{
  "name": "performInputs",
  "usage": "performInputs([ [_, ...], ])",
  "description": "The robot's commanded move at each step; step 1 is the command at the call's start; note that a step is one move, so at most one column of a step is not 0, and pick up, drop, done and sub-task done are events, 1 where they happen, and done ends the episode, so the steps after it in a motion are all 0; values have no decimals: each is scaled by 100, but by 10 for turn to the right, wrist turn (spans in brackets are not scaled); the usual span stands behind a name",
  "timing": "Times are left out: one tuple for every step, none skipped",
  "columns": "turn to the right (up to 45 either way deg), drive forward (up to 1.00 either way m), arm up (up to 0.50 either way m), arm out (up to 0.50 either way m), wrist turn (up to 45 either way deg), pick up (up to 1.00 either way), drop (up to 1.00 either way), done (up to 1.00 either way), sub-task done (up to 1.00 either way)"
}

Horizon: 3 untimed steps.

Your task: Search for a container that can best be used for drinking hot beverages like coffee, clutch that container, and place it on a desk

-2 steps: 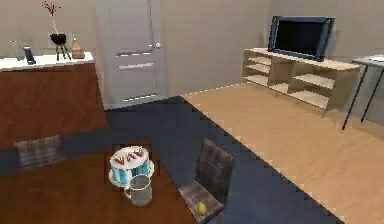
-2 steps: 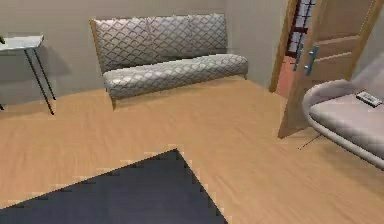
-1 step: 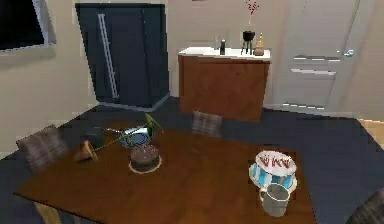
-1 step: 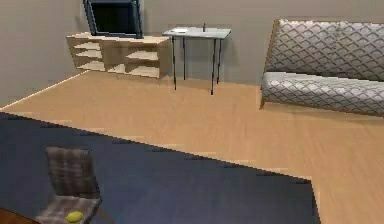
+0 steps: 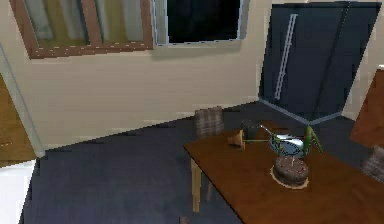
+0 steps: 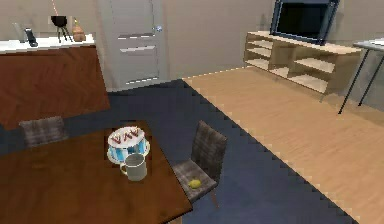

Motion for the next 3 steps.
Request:
performInputs([
  [-150,0,0,0,0,0,0,0,0],
  [0,0,50,0,0,0,0,0,0],
  [0,0,22,0,0,0,0,0,0],
])
